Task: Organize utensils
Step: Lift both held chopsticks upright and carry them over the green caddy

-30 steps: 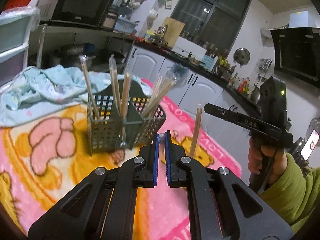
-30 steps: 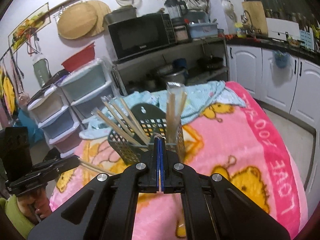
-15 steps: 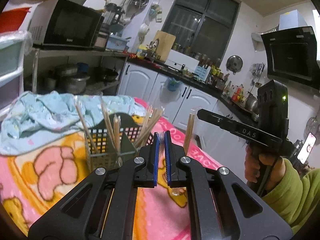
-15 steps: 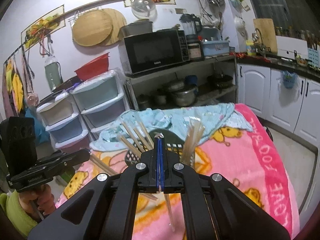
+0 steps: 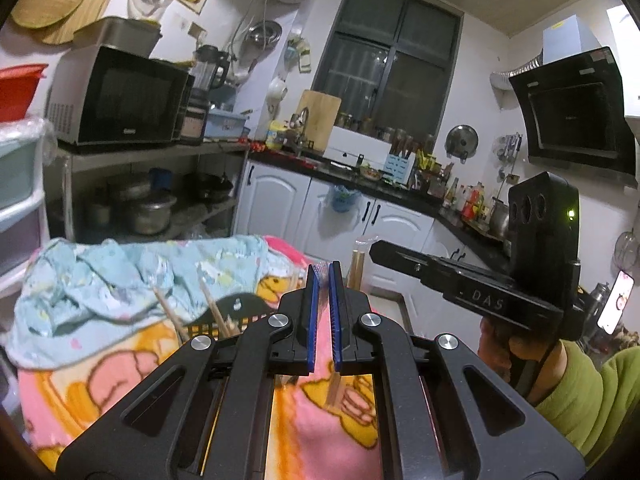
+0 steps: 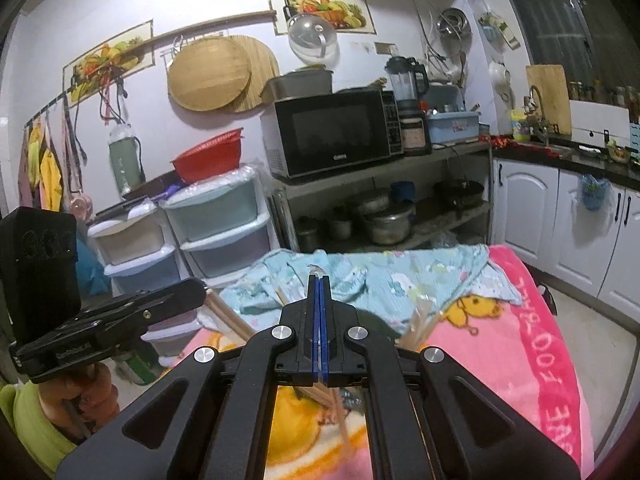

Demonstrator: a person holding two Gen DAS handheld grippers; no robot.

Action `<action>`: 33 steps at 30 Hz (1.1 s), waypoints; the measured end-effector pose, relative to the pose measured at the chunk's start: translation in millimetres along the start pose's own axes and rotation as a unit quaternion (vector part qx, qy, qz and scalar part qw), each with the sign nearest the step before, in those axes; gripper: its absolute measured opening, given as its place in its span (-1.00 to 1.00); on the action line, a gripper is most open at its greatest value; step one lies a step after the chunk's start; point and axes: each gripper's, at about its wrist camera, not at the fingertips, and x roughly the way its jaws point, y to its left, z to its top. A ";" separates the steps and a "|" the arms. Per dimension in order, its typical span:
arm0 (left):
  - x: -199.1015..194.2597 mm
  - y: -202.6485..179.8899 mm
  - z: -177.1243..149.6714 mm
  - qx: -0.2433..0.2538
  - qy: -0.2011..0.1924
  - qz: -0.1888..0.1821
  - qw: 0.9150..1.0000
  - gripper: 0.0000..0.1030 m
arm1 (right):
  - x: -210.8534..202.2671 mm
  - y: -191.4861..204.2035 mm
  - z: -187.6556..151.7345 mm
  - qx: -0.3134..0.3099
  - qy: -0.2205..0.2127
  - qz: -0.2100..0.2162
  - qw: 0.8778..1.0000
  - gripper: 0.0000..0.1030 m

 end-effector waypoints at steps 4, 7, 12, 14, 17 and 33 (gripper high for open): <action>-1.0 1.9 13.8 0.001 -0.013 0.005 1.000 -0.94 | 1.1 3.3 10.6 -0.007 -0.012 0.003 1.000 -0.99; -1.1 3.4 23.5 0.001 -0.022 0.007 1.000 -0.95 | 3.0 3.7 19.3 -0.012 -0.022 0.002 1.000 -0.99; 0.1 8.4 39.1 0.003 -0.038 0.014 0.999 -0.95 | 11.0 0.7 32.8 -0.018 -0.029 -0.007 0.999 -0.99; 1.0 10.8 44.5 0.003 -0.043 0.017 0.999 -0.95 | 15.1 -1.7 37.4 -0.017 -0.031 -0.011 0.999 -0.99; 4.0 12.5 51.1 0.003 -0.047 0.023 0.999 -0.95 | 20.4 -4.0 46.8 -0.020 -0.040 -0.015 0.999 -0.99; 51.7 26.9 66.7 -0.013 -0.043 0.045 0.998 -0.95 | 48.7 -21.4 70.6 -0.012 -0.076 -0.022 0.997 -0.99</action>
